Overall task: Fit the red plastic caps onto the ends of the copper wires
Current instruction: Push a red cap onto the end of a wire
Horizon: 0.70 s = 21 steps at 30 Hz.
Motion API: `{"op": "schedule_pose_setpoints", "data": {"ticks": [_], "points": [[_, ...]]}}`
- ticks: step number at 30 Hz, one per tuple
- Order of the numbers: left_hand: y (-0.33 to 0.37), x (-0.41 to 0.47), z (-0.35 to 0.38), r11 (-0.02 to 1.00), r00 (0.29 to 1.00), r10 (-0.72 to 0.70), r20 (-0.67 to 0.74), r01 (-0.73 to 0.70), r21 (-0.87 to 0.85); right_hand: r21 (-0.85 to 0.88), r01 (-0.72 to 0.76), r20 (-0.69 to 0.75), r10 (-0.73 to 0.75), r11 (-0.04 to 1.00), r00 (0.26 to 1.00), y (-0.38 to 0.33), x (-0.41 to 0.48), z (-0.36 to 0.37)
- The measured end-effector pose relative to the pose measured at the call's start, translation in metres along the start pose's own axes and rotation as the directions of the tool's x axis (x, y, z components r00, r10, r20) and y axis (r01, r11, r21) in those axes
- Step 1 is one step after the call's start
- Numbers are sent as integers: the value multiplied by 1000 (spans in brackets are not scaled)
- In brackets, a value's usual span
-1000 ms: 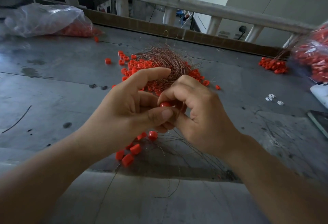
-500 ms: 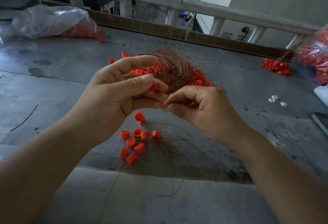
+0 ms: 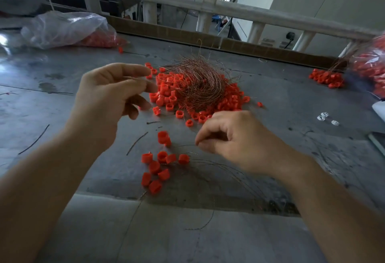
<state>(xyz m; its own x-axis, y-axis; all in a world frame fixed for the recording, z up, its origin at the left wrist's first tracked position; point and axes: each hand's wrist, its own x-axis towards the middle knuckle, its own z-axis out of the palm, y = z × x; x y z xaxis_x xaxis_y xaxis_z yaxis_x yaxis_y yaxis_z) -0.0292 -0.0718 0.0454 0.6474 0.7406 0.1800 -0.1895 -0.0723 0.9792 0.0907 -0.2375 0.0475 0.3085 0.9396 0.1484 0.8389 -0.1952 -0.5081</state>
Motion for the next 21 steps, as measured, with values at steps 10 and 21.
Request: {"op": "schedule_pose_setpoints", "data": {"ticks": [10, 21], "points": [[-36, 12, 7, 503, 980, 176, 91, -169, 848, -64, -40, 86, 45, 997, 995, 0, -3, 1], [-32, 7, 12, 563, 958, 249, 140, -261, 784, -94, -88, -96, 79, 992, 992, 5, 0, -3]]}}
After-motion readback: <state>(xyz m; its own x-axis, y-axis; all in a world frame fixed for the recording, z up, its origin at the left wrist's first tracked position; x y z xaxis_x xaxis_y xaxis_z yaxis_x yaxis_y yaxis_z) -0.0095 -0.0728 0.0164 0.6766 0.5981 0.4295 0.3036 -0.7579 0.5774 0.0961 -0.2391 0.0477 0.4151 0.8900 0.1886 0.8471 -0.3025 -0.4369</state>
